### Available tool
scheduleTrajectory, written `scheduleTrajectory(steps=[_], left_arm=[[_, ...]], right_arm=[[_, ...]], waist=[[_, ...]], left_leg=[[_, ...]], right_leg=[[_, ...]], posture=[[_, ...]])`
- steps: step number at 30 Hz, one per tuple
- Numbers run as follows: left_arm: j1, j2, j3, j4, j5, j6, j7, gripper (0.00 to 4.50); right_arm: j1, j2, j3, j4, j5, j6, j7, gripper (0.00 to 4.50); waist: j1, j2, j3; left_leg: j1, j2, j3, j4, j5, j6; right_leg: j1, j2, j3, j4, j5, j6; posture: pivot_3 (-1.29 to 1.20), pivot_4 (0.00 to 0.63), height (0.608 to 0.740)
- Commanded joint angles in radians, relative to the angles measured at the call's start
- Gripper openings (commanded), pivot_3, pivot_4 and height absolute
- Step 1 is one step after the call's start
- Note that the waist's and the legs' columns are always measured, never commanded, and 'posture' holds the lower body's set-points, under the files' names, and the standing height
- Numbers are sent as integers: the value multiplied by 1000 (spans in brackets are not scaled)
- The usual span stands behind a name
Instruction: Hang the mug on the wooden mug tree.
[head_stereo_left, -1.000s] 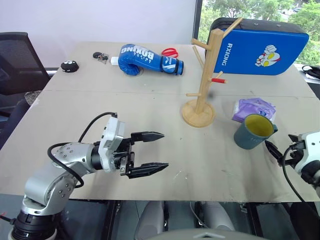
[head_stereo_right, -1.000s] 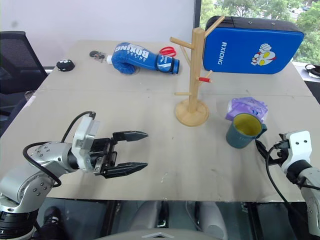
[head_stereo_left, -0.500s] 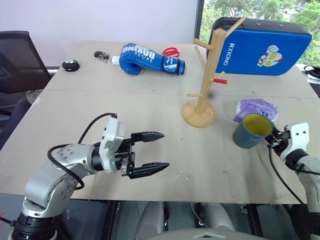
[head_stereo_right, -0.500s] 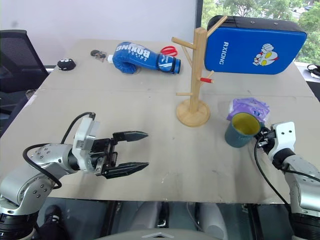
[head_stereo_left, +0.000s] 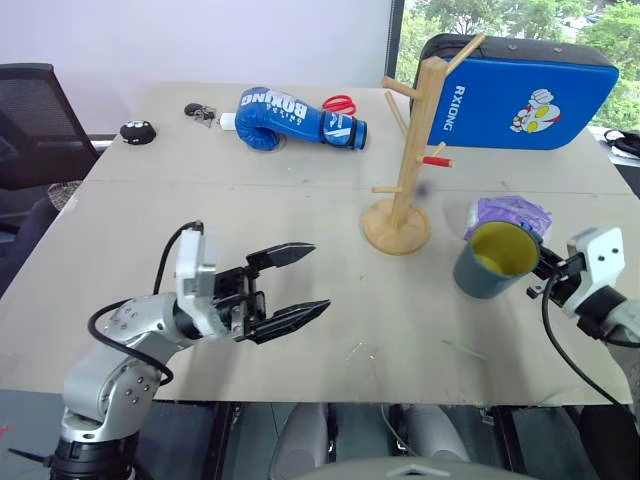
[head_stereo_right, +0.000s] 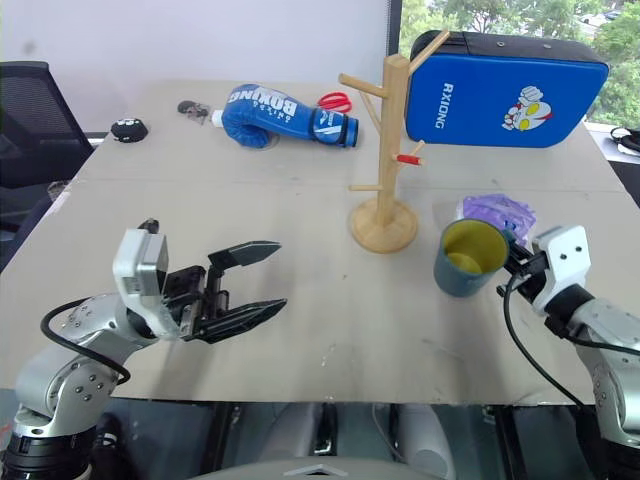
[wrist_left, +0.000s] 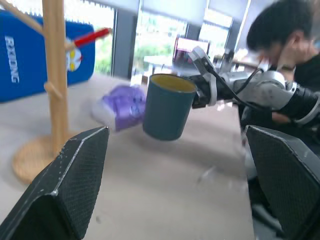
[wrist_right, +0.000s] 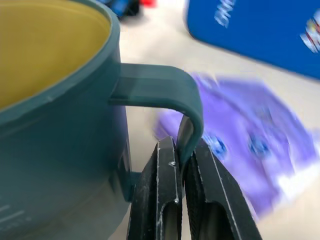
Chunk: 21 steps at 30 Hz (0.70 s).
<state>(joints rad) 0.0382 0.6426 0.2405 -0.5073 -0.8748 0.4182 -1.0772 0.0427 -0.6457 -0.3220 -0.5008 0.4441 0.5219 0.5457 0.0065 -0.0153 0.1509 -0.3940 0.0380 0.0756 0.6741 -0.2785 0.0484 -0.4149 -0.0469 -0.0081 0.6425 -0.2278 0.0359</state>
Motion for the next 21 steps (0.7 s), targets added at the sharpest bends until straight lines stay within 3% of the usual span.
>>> scheduleTrajectory(steps=[1, 11, 21], left_arm=[[12, 23, 67, 7, -74, 30, 0, 4500], [55, 21, 112, -7, -98, 34, 31, 4500], [93, -18, 132, -113, -131, 32, 162, 4500]], right_arm=[[-147, -92, 31, -143, 34, 149, -37, 41], [-621, -161, 249, -67, 22, 449, -92, 41], [-807, -128, 442, 176, -101, 345, 0, 41]], waist=[[-4, 0, 0], [-5, -2, 0], [-13, -2, 1]], left_leg=[[0, 0, 0, 0, 0, 0], [-4, -1, -2, 0, 0, 0], [-4, 0, -2, 0, 0, 0]], right_leg=[[0, 0, 0, 0, 0, 0], [-2, -1, -2, -2, 0, -1], [-2, -1, -2, -2, 0, 0]], posture=[[0, 150, 740], [0, 150, 740], [0, 150, 740]])
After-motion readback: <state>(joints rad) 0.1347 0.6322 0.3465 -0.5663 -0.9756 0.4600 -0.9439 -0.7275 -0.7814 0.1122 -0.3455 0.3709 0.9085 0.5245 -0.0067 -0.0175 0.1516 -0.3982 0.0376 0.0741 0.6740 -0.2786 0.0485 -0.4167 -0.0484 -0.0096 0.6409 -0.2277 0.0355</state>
